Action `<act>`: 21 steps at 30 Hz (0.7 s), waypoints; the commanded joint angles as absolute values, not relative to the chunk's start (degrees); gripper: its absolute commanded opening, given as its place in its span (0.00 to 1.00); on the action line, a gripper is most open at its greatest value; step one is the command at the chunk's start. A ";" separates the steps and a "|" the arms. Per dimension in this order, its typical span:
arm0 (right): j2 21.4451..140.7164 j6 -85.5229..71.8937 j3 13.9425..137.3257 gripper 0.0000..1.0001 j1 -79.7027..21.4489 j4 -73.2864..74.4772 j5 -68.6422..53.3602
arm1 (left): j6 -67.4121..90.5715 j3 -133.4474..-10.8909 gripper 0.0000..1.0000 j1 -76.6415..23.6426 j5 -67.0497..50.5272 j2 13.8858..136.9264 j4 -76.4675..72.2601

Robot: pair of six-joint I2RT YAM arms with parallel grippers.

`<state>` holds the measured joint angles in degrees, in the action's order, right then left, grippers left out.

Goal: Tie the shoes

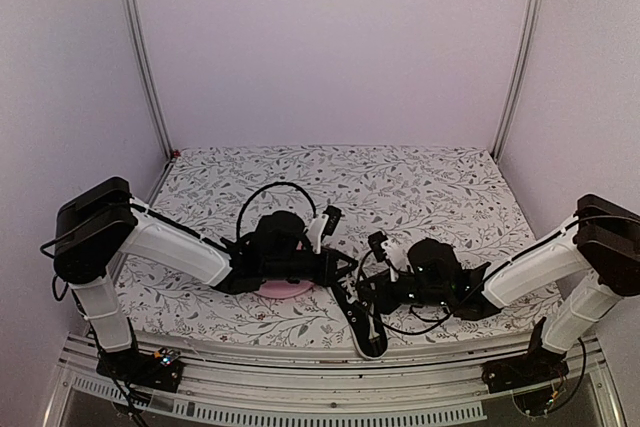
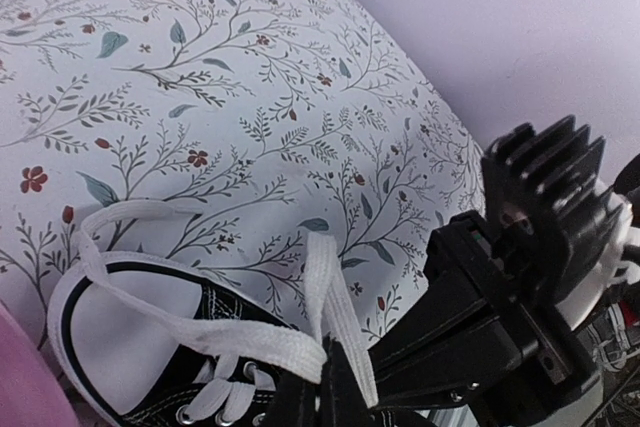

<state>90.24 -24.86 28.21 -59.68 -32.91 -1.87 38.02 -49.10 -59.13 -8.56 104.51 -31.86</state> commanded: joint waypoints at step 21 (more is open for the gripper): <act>99.47 -27.25 34.83 0.02 -58.28 -41.36 -11.18 | 37.70 -48.05 0.26 -59.28 -10.30 102.56 -29.72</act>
<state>99.98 -25.41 35.59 -59.40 -36.91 -9.04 38.04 -49.23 -59.22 -9.80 104.53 -30.79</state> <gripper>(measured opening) 0.025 0.182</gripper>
